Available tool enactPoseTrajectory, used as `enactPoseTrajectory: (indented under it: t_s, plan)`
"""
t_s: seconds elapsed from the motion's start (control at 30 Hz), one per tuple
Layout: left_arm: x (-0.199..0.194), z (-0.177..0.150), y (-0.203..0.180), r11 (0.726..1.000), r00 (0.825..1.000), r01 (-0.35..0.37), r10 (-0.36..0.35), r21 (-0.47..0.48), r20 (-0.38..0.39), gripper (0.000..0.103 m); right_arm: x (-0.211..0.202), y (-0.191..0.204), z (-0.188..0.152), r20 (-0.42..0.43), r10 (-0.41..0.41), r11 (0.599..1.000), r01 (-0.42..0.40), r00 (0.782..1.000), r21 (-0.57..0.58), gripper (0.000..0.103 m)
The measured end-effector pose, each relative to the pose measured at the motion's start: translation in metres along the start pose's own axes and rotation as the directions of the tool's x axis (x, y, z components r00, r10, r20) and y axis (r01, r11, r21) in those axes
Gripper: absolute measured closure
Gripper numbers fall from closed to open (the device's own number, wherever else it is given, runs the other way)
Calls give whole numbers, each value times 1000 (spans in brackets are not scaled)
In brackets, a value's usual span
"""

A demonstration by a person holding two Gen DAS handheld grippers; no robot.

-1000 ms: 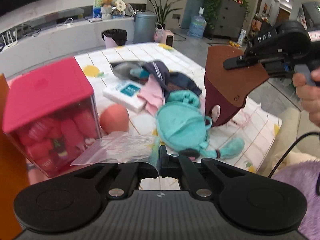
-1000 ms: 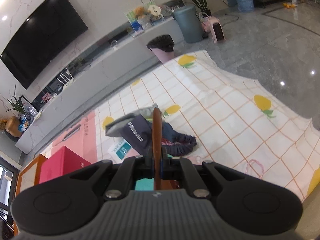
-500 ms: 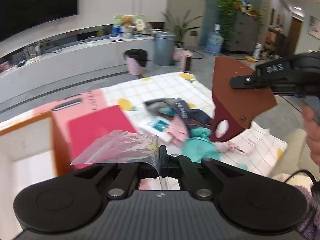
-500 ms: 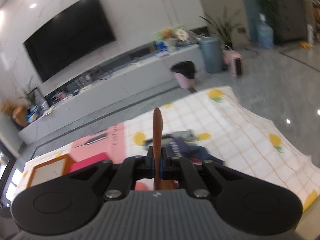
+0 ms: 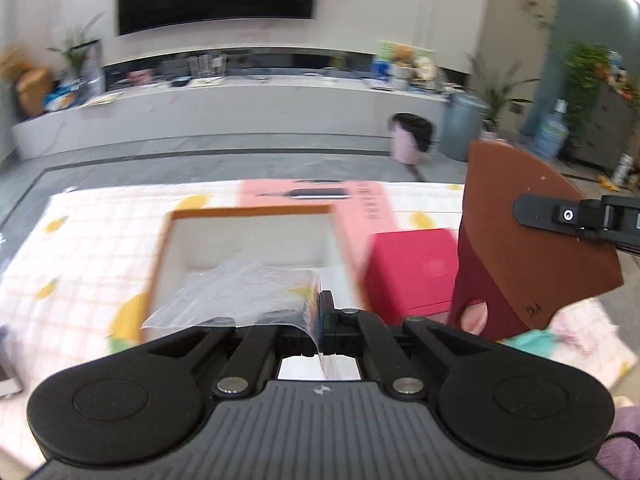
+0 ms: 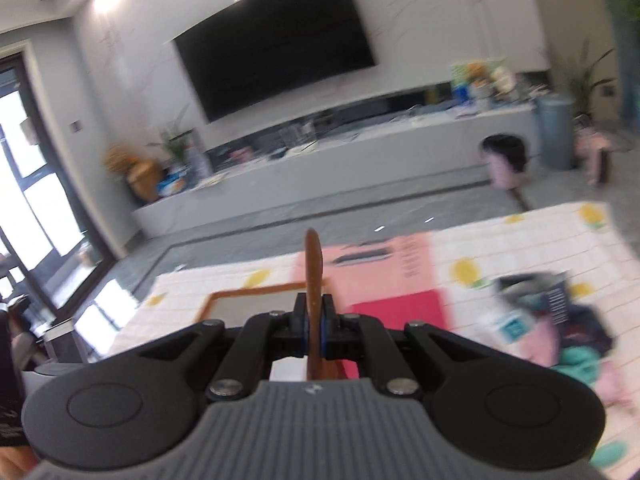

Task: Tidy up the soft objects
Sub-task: 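Carry the plastic bag with the left gripper and brown fabric with the right gripper toward the white box, then lower both items into the white box and open both grippers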

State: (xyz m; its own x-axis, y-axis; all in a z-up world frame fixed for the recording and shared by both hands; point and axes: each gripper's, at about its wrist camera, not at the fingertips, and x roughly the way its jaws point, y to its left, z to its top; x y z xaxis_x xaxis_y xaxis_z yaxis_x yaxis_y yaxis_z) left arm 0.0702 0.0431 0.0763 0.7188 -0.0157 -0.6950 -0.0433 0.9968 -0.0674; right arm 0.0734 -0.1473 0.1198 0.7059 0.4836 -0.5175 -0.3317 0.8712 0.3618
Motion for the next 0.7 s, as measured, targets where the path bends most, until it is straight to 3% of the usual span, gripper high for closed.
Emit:
enactPoseTrajectory:
  t_s: [0.13, 0.3, 0.4, 0.5, 0.7]
  plan:
    - [11, -13, 29, 998, 998, -52, 50, -43, -34, 103, 37, 32, -19, -65, 66, 998, -66, 996, -1, 100]
    - [33, -28, 48, 991, 992, -120, 118, -65, -40, 103, 75, 41, -46, -85, 113, 992, -108, 990, 62, 100]
    - [39, -37, 59, 985, 987, -157, 154, -74, -43, 103, 97, 43, -59, -134, 99, 994, -92, 986, 63, 100]
    - [44, -44, 62, 988, 989, -135, 130, -78, -69, 103, 110, 36, -72, -168, 62, 997, -54, 984, 51, 100]
    - [64, -52, 61, 991, 987, -103, 91, -88, -133, 103, 124, 29, -84, -268, 58, 998, -62, 962, -6, 100]
